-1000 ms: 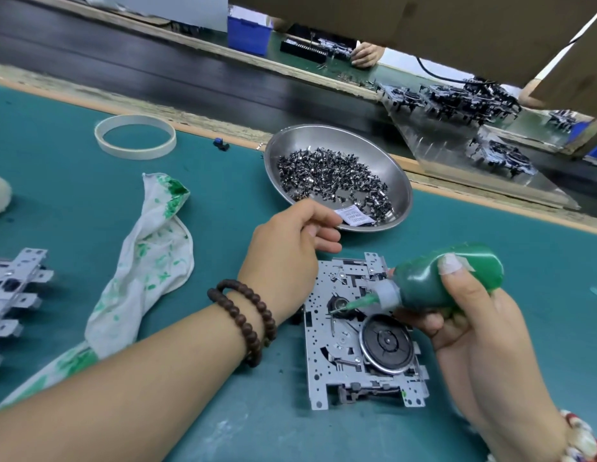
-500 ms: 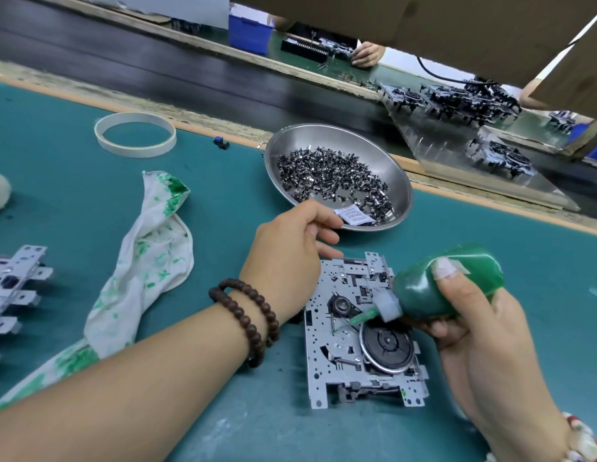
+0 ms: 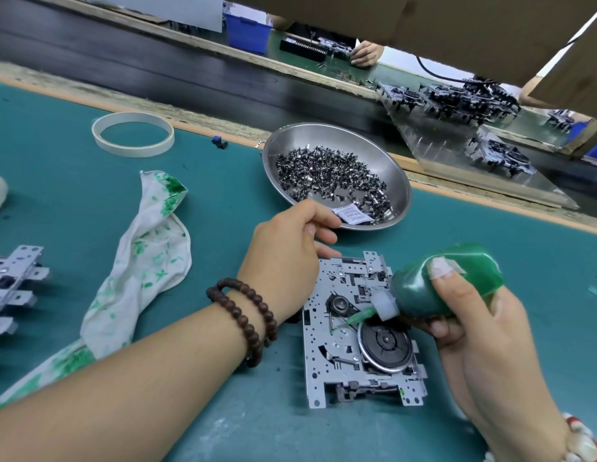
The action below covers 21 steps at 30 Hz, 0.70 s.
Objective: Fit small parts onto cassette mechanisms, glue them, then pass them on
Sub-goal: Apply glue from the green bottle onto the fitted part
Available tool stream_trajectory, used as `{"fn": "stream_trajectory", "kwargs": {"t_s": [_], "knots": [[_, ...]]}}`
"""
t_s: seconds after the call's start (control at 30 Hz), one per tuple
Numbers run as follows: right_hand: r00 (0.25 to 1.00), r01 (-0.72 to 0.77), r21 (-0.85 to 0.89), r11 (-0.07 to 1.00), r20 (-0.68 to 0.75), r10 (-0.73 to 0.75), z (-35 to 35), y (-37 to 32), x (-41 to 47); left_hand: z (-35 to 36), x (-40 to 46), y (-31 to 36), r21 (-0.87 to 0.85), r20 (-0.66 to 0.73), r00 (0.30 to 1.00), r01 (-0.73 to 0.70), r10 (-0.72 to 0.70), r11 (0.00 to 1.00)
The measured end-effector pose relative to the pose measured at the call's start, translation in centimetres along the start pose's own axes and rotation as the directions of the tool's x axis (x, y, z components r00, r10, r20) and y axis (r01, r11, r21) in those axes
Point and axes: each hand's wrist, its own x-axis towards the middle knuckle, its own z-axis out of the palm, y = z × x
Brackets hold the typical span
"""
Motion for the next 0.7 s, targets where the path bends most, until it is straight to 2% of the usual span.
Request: {"fn": "stream_trajectory", "kwargs": {"t_s": [0.3,0.53,0.7], "knots": [[1.0,-0.006,-0.012,1.0,-0.002,0.006,-0.22,0.23,0.04,-0.05,-0.05,-0.03,0.004,0.002,1.0,-0.002,0.002,1.0],[0.999,0.024,0.046,0.999,0.048,-0.026,0.13,-0.08,0.01,-0.03,-0.02,-0.15,0.013,-0.004,1.0,-0.007,0.008,1.0],[0.999,0.013,0.054,0.998,0.031,-0.014,0.03,0.02,0.04,-0.02,0.0,-0.17,0.022,-0.007,1.0,-0.014,0.014,1.0]]}}
